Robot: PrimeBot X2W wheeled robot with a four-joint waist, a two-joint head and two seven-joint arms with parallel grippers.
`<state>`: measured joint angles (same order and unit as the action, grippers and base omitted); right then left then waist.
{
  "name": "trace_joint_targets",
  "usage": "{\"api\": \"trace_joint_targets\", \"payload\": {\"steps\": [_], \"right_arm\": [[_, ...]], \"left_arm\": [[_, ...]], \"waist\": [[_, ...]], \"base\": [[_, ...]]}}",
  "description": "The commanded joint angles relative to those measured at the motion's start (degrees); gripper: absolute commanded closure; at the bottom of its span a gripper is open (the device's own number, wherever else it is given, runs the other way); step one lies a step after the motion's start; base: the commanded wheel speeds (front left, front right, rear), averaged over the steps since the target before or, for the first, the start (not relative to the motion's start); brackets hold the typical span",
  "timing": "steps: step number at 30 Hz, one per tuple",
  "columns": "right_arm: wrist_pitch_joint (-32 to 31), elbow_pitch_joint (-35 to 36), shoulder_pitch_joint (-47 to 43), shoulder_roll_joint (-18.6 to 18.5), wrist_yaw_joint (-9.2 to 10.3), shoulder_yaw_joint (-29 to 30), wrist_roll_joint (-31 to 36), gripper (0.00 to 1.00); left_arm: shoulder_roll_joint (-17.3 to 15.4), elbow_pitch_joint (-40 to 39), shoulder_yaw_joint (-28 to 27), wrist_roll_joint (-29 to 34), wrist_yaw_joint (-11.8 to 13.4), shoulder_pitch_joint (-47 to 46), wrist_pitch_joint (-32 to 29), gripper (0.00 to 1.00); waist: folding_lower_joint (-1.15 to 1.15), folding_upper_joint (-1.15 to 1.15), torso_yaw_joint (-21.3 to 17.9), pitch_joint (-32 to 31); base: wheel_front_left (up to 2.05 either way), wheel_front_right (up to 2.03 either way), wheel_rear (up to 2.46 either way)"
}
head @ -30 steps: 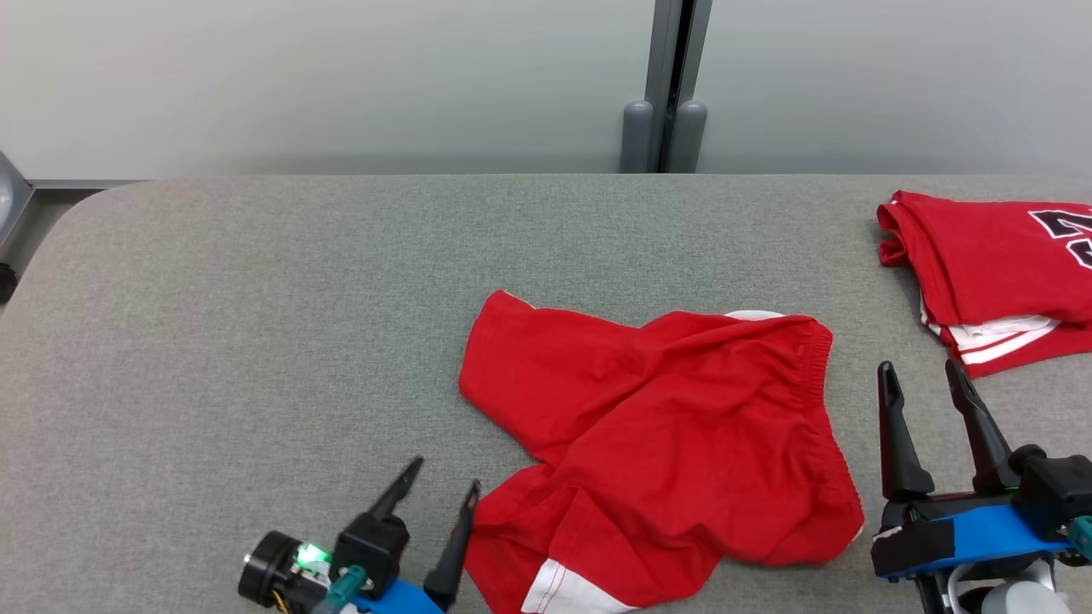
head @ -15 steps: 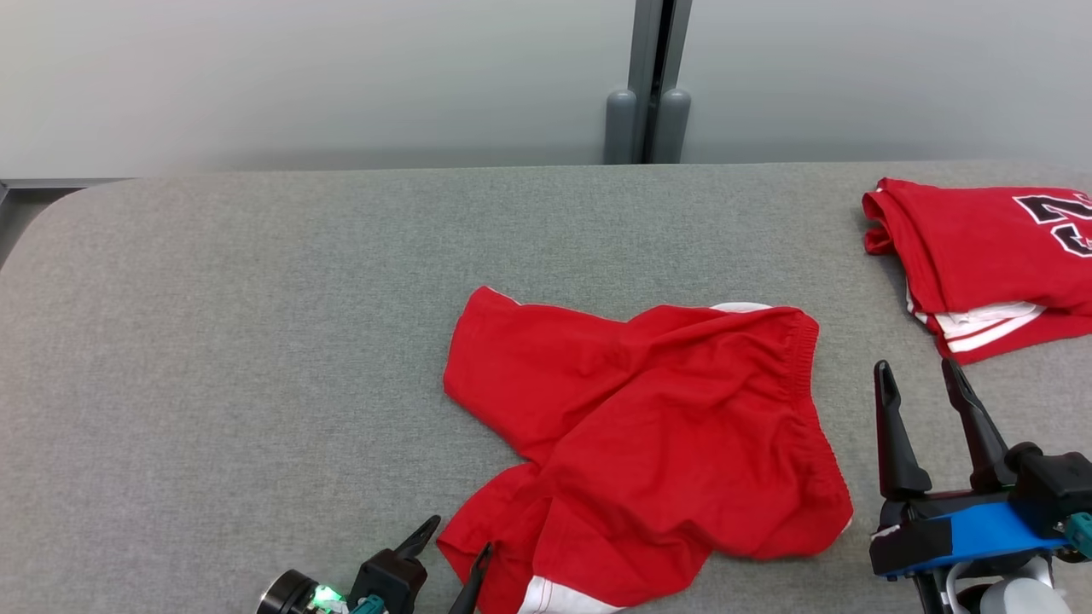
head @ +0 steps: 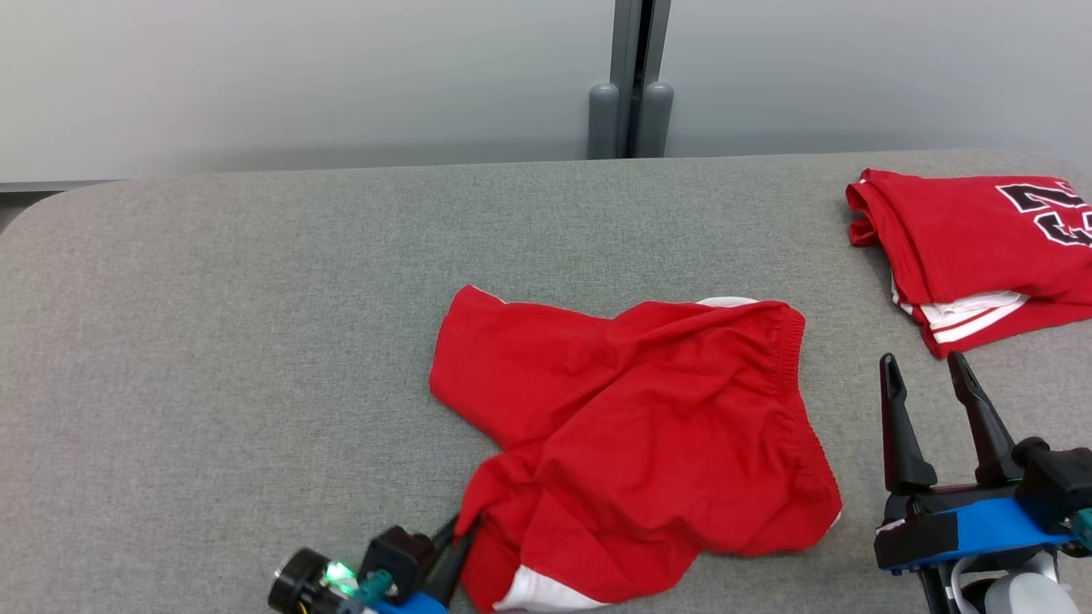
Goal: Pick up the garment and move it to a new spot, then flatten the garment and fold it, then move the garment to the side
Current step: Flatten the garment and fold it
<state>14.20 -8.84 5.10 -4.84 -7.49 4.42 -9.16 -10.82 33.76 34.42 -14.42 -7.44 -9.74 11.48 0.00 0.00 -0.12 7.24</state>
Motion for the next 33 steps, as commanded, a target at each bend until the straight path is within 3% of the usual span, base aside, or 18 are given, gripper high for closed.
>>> {"api": "trace_joint_targets", "payload": {"steps": [1, 10, 18, 19, 20, 25, 33], "right_arm": [[0.2, 0.1, 0.5, -0.4, -0.01, 0.2, -0.1, 0.00], [0.3, -0.1, 1.4, -0.7, -0.01, -0.1, -0.4, 0.00], [0.5, -1.3, 2.2, -0.4, -0.01, 0.5, -0.5, 0.00], [0.5, -1.5, 2.2, -0.4, -0.01, 0.5, -0.6, 0.00], [0.6, -1.6, 2.2, -0.3, -0.01, 0.5, -0.5, 0.00], [0.7, -2.9, 1.9, -0.3, -0.01, 0.5, -0.7, 0.00], [-0.4, -5.7, 0.7, -0.9, -0.01, -2.1, -2.3, 0.00]], "left_arm": [[-0.6, -0.1, -0.6, -0.4, 0.0, -1.6, 0.7, 1.00], [-3.5, -1.6, -5.7, -2.5, 1.6, -6.9, 2.4, 1.00], [-4.4, 2.7, -9.5, -5.3, 2.7, -10.7, 3.0, 0.99], [-4.1, 3.0, -9.8, -5.4, 2.9, -10.9, 3.2, 0.60], [-4.0, 3.3, -10.0, -5.5, 2.8, -11.1, 3.4, 0.00], [-3.0, 2.9, -11.1, -5.1, 3.1, -10.9, 3.8, 0.00], [-1.4, -10.1, -18.9, -2.7, 5.6, -4.4, 3.7, 0.00]], "waist": [[0.00, 0.00, 0.0, 0.1], [0.00, 0.00, -1.0, 1.2], [0.00, 0.00, -2.2, 2.8], [0.00, 0.00, -2.3, 2.8], [0.00, 0.00, -2.2, 2.8], [0.00, 0.00, -1.4, 2.3], [0.00, 0.00, 0.5, 0.9]], "base": [[0.00, 0.00, 0.00], [0.00, 0.00, 0.00], [0.00, 0.00, 0.00], [0.00, 0.00, 0.00], [0.00, 0.00, 0.00], [0.00, 0.00, 0.00], [0.00, 0.00, 0.00]]}}
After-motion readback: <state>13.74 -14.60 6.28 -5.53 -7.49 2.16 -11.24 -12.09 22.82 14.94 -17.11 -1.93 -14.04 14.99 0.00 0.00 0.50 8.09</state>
